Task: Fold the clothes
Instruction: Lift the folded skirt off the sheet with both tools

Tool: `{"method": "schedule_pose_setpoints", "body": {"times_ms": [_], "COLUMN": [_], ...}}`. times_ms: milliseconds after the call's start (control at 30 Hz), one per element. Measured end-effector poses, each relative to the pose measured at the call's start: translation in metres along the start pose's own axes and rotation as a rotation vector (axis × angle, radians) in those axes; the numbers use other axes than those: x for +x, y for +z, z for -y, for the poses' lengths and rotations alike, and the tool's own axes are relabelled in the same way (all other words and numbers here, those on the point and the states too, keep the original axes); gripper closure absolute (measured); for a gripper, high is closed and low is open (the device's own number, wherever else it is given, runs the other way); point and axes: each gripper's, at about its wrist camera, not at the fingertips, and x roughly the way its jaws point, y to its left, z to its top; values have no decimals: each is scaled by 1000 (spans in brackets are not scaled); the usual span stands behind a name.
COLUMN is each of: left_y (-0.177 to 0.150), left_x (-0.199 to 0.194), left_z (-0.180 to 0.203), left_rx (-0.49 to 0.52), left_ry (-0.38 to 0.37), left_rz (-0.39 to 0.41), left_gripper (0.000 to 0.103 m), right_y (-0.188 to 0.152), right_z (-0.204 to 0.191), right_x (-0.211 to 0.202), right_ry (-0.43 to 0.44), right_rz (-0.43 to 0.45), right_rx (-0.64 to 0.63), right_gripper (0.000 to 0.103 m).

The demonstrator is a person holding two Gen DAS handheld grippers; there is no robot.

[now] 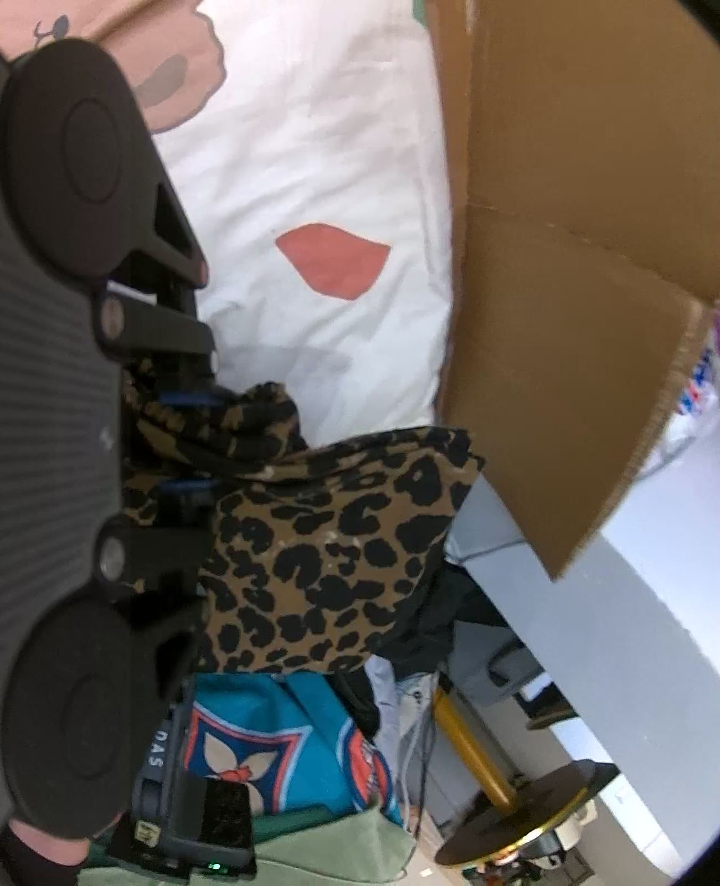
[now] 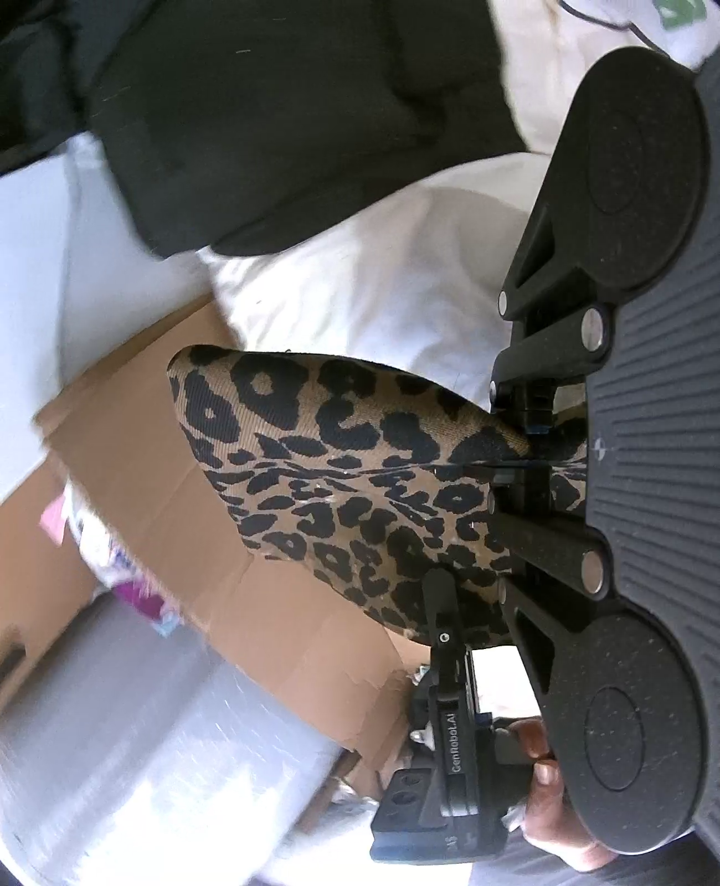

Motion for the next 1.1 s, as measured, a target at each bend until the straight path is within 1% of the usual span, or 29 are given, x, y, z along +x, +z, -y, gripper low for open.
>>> {"method": "schedule_pose_setpoints", "body": {"times_ms": [167,333,600,733,867,1000,1100], "left_y": [-1,0,6,8,9,12,14], "left_x": [-18,-34,-59,-65,-60,-42,-29], "left_z": [9,23,53,67,76,83,94], "left_rx": [-18,0,49,65,83,91,124], "left_ry": [5,30,25,20,0,-11,-21], "left_rz": [48,94,183,211,213,189,174], "left_gripper": [79,79,79,79,78,78,78], "right_y": [6,12,23,29,34,38,38], "right_z": [-18,-35,-64,-74,-71,-62,-54], "right_x": [-13,-25,-56,-71,-83,-93,-101], "right_ry": [-2,0,-15,-22,-37,-64,-98], "right_rz": [20,33,111,147,177,208,230], "right_rx": [-55,-94,-198,-239,-249,-235,-229], "right_gripper": [97,97,97,97,97,97,97]}}
